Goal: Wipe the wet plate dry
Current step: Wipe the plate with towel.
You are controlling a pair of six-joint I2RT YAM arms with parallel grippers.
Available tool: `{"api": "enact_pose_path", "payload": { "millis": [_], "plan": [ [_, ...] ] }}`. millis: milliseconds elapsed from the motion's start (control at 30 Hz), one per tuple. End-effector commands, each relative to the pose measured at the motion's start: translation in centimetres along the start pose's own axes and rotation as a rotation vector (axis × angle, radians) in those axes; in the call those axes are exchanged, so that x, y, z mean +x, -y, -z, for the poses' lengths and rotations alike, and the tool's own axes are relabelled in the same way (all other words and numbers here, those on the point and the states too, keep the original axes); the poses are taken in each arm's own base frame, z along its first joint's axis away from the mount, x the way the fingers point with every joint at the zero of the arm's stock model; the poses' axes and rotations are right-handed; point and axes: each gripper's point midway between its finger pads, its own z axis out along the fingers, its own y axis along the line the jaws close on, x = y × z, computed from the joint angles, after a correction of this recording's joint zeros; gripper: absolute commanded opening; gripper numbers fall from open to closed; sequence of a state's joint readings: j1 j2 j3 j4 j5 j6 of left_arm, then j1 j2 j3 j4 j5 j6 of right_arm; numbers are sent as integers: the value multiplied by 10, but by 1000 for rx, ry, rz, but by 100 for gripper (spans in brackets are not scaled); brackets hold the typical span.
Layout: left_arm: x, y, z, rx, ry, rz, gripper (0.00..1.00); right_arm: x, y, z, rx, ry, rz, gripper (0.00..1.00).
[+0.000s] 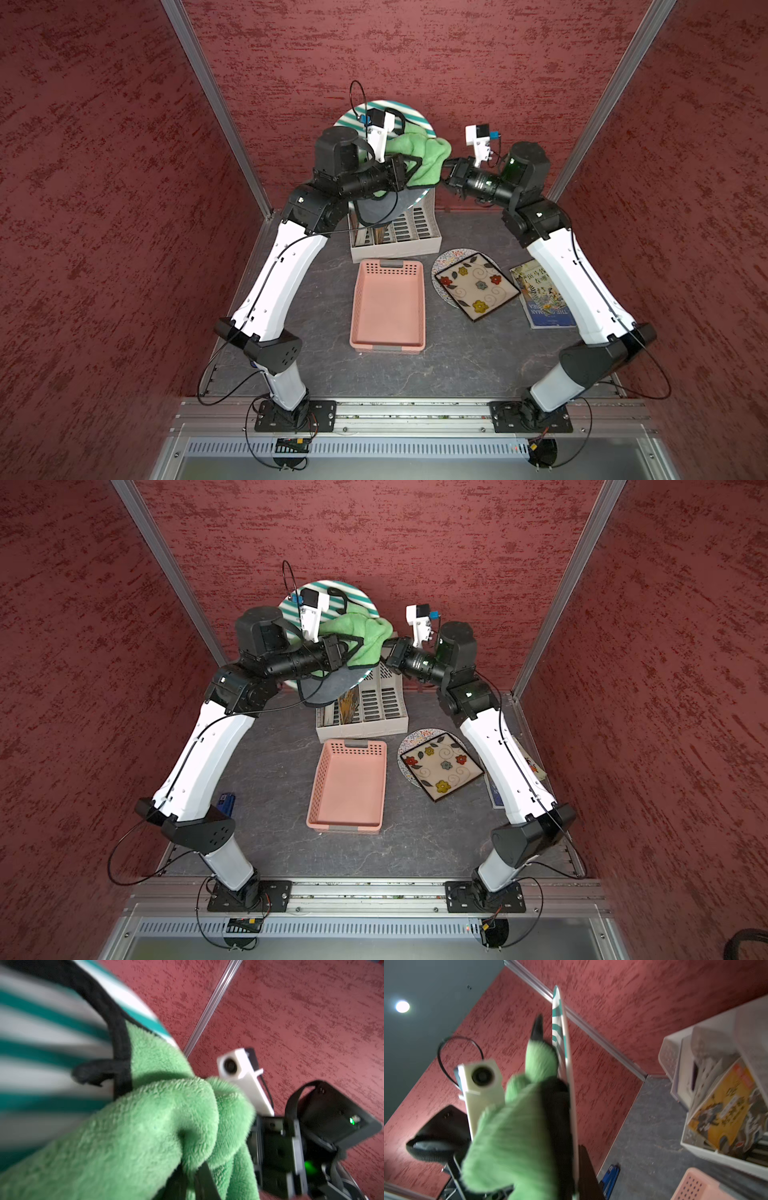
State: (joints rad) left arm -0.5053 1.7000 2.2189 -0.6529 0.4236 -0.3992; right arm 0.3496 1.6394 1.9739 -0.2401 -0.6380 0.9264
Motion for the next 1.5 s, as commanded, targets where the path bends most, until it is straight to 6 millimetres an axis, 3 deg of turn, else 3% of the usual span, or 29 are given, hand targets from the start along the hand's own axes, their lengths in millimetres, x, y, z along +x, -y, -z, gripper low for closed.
{"api": "enact_pose_path", "payload": {
  "millis": [0,100,133,233,300,367,433,500,567,633,767,867,1000,1267,1367,1467],
  "plan": [
    [11,-49,23,-153,-2,111,0,-54,-88,44,-195,196,153,0],
    [-7,-87,58,-312,109,177,0,-21,-84,25,-240,86,111,0],
    [-11,-91,64,-318,128,181,0,-4,-88,18,-263,51,101,0],
    [-26,-73,61,-204,152,155,0,15,-107,5,-341,10,102,0],
    [-34,-65,61,-156,175,155,0,-3,-115,7,-365,55,95,0],
    [-42,-72,69,-153,231,223,0,-37,-119,19,-375,139,83,0],
    [-59,-84,96,-121,353,345,0,-86,-105,46,-362,256,45,0],
    [-68,-95,121,-78,454,479,0,-113,-95,71,-353,329,20,0],
    [-74,-96,138,-32,520,569,0,-118,-88,81,-341,342,6,0],
    [-82,-86,144,55,564,608,0,-107,-88,79,-376,315,-20,0],
    [-103,-68,142,275,611,691,0,-75,-83,65,-472,244,-97,0],
    [-119,-53,131,408,590,718,0,-55,-76,54,-453,186,-114,0],
    [-144,-24,132,601,632,715,0,-34,-58,42,-396,116,-129,0],
    [-158,16,113,757,594,723,0,-1,-82,29,-497,-22,-120,0],
    [-151,34,96,793,550,729,0,-5,-84,18,-498,-5,-146,0],
    [-130,61,66,872,477,795,0,-36,-77,8,-469,80,-163,0]
  ]
}}
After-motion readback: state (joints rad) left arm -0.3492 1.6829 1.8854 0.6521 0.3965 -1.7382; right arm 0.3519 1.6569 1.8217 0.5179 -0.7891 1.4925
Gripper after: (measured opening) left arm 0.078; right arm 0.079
